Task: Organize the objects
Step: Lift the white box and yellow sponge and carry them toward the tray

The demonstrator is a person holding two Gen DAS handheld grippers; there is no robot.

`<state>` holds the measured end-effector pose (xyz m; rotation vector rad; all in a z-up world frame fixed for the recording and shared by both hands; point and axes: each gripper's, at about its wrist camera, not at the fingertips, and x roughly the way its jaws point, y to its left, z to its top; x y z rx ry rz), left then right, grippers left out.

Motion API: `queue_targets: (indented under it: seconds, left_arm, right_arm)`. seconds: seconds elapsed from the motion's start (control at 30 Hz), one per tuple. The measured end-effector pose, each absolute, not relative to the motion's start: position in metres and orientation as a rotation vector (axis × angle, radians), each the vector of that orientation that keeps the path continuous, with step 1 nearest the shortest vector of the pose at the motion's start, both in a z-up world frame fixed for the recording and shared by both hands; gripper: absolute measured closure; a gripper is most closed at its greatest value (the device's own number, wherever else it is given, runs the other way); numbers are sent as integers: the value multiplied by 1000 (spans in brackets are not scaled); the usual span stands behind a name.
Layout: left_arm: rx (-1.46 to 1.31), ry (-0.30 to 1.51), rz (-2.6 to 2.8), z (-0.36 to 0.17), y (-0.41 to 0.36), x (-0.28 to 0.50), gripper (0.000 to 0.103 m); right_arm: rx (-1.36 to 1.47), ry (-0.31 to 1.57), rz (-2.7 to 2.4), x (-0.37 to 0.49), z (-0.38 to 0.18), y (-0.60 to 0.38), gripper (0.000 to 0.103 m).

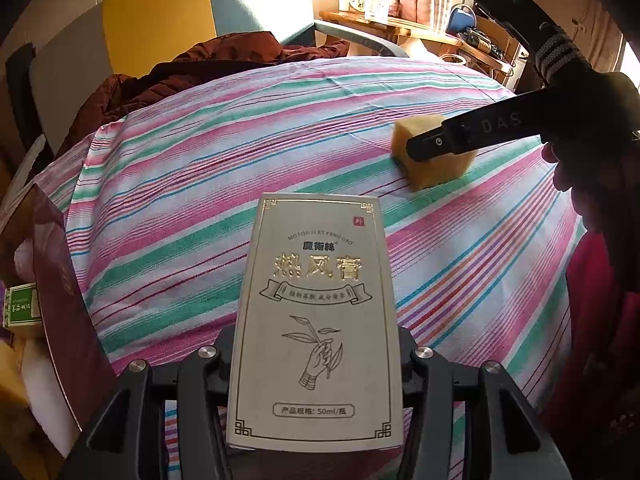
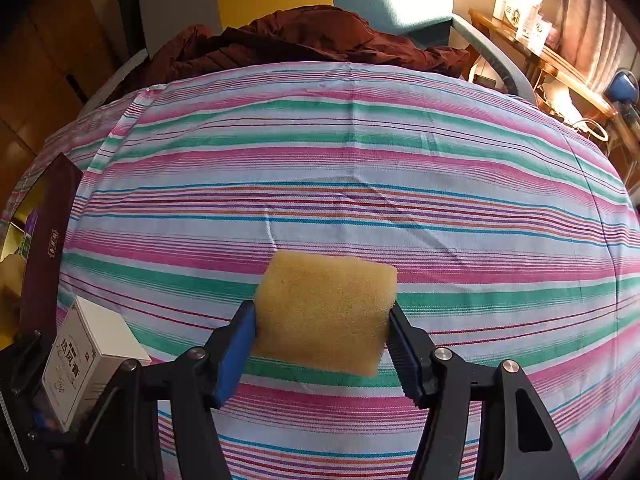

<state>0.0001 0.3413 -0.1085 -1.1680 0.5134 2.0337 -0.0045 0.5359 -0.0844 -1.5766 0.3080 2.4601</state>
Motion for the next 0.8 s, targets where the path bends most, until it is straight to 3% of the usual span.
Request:
queue_targets:
  seconds: [0.53,0.8]
  left_arm:
    - [-951,361,2238,0,259,-1,51]
    - [-988,314,2389,0,198,-16,51]
  right_arm:
    - [-1607,209,2415,-8,-87,523,41]
    - [-1596,192,2449,-10,-74,486,42]
